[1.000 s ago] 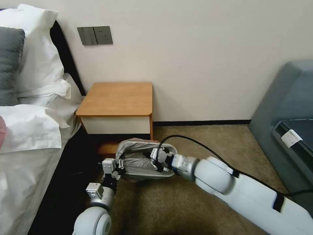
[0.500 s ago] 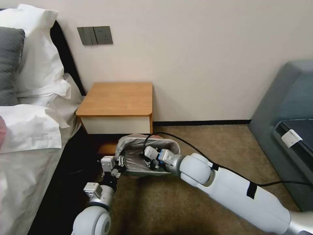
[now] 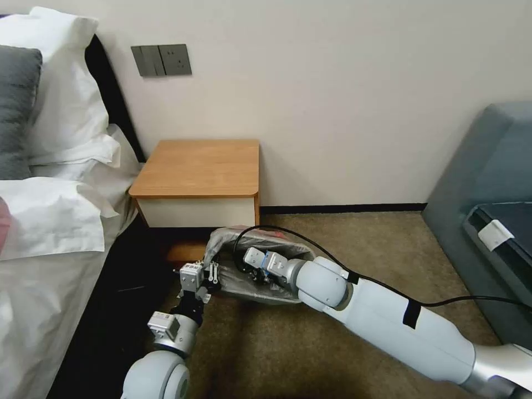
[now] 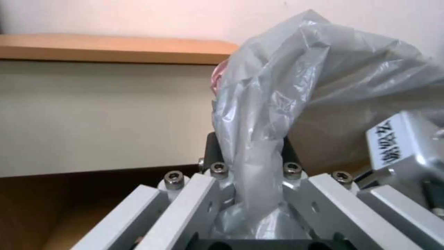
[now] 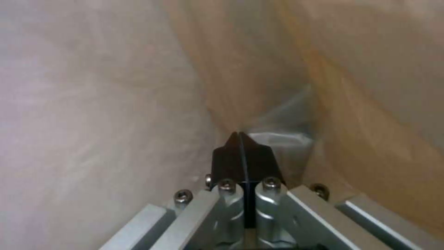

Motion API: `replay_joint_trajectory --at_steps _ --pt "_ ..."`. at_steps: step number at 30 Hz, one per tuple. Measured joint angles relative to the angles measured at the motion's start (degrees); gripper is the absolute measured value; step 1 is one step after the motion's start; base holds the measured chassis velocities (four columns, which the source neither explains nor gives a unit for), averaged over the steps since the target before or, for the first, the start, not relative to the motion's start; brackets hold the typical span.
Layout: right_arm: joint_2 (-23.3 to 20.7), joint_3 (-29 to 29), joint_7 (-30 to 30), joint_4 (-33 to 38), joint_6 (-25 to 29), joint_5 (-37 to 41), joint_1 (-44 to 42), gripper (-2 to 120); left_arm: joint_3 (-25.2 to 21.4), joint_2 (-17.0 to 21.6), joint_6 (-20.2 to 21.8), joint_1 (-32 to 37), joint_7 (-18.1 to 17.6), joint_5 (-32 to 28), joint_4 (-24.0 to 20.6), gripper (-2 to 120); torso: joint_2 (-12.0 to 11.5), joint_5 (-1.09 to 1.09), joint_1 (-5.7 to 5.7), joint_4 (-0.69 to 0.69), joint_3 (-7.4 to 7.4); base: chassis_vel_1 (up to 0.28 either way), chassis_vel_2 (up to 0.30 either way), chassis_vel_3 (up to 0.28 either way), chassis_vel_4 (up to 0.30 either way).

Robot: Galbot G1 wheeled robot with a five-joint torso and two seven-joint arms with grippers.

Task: Pick up the garbage bag from the table and place it over the trash can.

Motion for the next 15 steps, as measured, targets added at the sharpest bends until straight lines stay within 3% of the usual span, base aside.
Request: replay_joint_trajectory --at_steps 15 --pt "2.0 -1.7 0.4 -3.1 -1.7 -4.4 0.6 0 0.8 -0.4 0.4 0.5 0.0 0.9 -1.1 5 0.0 0.00 0.00 0.00 0.00 0.000 0.000 0.000 0.000"
